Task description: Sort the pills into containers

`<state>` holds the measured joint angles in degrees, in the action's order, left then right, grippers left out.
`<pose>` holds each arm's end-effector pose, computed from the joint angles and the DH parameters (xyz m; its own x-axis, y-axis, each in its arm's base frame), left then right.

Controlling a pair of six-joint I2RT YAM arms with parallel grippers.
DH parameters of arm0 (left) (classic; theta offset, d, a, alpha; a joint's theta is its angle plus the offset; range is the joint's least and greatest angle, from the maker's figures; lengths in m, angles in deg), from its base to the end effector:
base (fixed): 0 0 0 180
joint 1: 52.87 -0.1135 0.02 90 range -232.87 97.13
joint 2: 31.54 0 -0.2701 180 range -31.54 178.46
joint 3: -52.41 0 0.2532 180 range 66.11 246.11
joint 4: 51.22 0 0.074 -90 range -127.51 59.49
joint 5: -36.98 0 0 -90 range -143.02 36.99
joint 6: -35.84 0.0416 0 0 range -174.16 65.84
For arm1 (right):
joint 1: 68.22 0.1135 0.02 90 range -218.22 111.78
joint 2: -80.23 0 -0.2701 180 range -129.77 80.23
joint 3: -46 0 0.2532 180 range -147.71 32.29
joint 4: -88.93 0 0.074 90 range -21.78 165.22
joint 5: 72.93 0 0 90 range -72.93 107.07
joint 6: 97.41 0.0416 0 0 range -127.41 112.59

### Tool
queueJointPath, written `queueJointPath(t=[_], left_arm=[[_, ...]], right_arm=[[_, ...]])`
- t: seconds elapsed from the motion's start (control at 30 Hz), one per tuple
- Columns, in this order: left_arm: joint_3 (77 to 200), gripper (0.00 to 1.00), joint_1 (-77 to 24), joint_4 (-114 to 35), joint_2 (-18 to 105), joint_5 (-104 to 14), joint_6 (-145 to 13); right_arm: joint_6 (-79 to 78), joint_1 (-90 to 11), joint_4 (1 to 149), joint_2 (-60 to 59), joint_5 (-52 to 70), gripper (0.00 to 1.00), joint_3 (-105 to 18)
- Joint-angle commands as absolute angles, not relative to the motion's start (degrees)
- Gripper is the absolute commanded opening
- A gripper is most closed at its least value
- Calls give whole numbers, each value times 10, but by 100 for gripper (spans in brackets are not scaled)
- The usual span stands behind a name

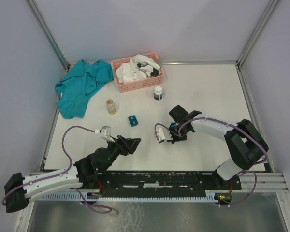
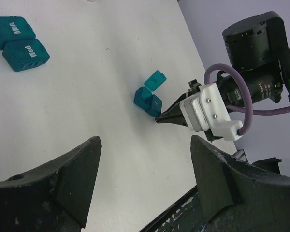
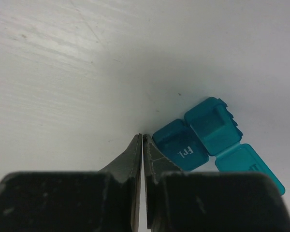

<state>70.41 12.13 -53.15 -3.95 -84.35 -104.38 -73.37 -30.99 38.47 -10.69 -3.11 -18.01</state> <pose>0.0783 -0.1167 0.1818 -0.4636 -0.5591 -0.6874 0.3127 0.6227 -0.7173 0.2101 0.1777 0.1587 0.2570 -0.8813 -0.3965 -0.9654 -0.2533 -0.0626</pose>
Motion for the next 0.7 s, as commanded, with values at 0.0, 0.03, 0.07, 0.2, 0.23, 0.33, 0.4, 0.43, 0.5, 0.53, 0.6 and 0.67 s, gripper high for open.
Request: queueJointPath(t=[0.0,0.03,0.07,0.2,0.23,0.33,0.4,0.43,0.5,0.53,0.6,0.67], left_arm=[[701,81,122,-535,-50,-848,-1034],[701,81,121,-534,-52,-847,-1033],[701,81,122,-533,-54,-847,-1033],[701,81,122,-528,-61,-846,-1033],[702,81,122,-528,-62,-847,-1032],[702,81,122,-526,-62,-847,-1032],[704,81,122,-526,-60,-848,-1031],[705,81,122,-526,-59,-849,-1031],[707,81,122,-526,-57,-848,-1030],[708,81,122,-526,-55,-849,-1029],[710,81,122,-527,-53,-849,-1028],[712,81,122,-527,-50,-850,-1025]], right_arm=[[-694,-309,424,-100,15,10,-203],[-688,-309,429,-100,18,10,-203],[-682,-309,435,-99,25,10,-203],[-664,-309,455,-99,52,10,-204],[-661,-310,460,-99,60,10,-205],[-641,-310,480,-96,85,10,-204],[-628,-310,493,-95,92,10,-204],[-613,-310,505,-95,99,11,-203],[-594,-310,525,-96,115,11,-201],[-592,-310,530,-96,121,11,-201],[-588,-310,544,-95,132,12,-197],[-575,-310,562,-93,145,13,-195]])
